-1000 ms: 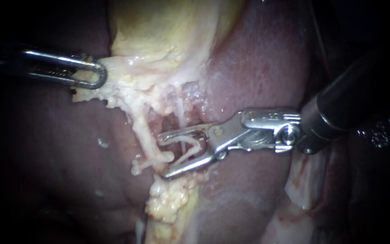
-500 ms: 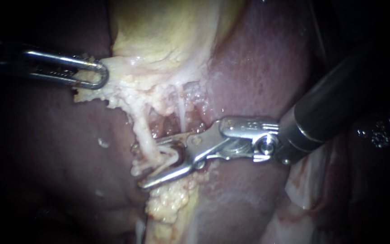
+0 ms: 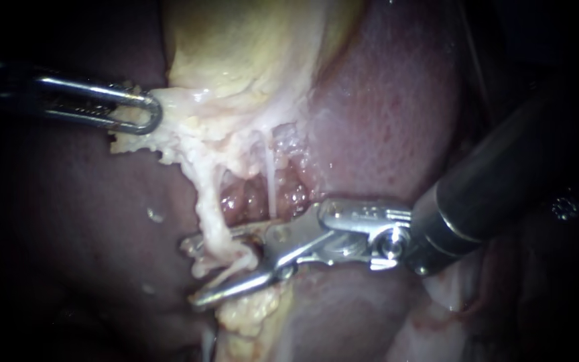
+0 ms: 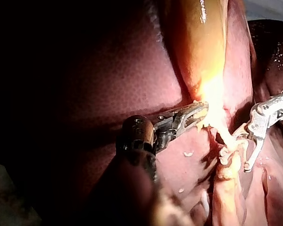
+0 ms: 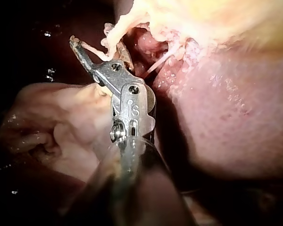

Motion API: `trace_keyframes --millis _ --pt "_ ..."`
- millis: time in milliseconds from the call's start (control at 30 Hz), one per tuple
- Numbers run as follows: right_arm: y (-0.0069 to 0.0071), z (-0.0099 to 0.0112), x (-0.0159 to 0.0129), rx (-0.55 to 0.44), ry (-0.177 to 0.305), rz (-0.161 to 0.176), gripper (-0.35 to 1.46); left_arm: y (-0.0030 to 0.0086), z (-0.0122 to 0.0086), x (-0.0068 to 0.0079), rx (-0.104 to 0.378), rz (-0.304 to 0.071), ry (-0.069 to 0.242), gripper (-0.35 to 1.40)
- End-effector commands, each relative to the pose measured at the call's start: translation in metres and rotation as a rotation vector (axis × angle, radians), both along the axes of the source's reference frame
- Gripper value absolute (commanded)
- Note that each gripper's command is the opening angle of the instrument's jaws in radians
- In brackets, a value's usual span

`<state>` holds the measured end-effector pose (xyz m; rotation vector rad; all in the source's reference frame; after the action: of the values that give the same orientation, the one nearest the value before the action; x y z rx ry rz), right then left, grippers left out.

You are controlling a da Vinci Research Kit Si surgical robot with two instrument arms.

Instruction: Clipping second clip left tube

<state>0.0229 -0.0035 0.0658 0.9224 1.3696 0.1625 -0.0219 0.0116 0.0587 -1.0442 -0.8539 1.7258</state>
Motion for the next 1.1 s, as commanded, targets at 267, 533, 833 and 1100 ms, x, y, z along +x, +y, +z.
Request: trace_keyframes --millis 267,533,833,1100 --pt "0.0007 -0.0010 -0.0010 0.048 -0.033 -0.013 0.01 0.0000 0.0000 0.0000 0.000 0.000 0.000 -0.35" --pt "0.0006 -0.0014 -0.0012 0.069 -0.043 -0.017 -0.35 0.0000 0.0000 0.0000 0.000 0.000 -0.001 -0.35" --pt "0.0002 -0.0013 -0.0012 0.072 -0.046 -0.016 -0.35 0.0001 0.0000 0.0000 0.000 0.000 -0.001 -0.35" --pt "0.0003 -0.0009 -0.0011 0.071 -0.047 -0.015 -0.35 0.0002 0.0001 0.0000 0.000 0.001 -0.001 -0.35"
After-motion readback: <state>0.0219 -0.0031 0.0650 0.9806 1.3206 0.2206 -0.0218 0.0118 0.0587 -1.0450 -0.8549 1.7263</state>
